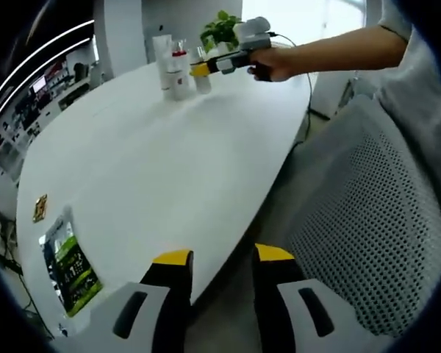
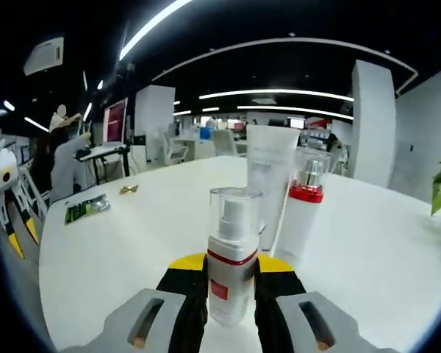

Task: Arrange the skincare products in the storage area until every visible bottle or jar stands upright without overlapping.

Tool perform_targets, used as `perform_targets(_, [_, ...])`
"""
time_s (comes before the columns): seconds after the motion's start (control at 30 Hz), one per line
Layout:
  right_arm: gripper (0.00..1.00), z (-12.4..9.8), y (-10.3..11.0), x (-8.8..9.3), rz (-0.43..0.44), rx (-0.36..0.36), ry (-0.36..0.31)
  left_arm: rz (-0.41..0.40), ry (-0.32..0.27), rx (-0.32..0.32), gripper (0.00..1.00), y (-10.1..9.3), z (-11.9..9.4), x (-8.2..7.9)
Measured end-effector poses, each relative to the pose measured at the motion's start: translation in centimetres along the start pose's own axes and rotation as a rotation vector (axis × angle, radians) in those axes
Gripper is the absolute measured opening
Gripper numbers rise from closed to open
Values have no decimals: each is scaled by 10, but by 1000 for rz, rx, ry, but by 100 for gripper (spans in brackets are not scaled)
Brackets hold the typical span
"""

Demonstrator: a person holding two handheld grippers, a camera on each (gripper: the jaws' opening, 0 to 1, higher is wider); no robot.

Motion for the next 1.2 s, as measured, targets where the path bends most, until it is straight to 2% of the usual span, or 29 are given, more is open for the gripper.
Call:
perform_targets(0.13, [16, 4, -7, 1, -12, 6, 6, -16, -6, -7, 28, 2, -1, -1])
perform_targets(0.33, [16, 8, -15, 6, 1, 16, 21, 4, 12, -11, 28, 1, 0, 1])
perform_targets(0.6, [16, 12, -16, 14, -3, 14, 40, 2, 10, -33, 27, 4, -1, 1])
perform_targets(1.2, [16, 23, -19, 15, 10, -6, -7, 19, 32, -51, 25, 5, 0, 3])
Point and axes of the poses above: the point that each gripper's makers call its tool centre point, and the gripper's own axes: z roughly forward along the fingers, y roughly to its left, x roughly out of its underside, the point moved 10 cm from there along -z, roughly backward along the fingers, and after that the axes turned 2 degrees about x, right-handed, at the moved point
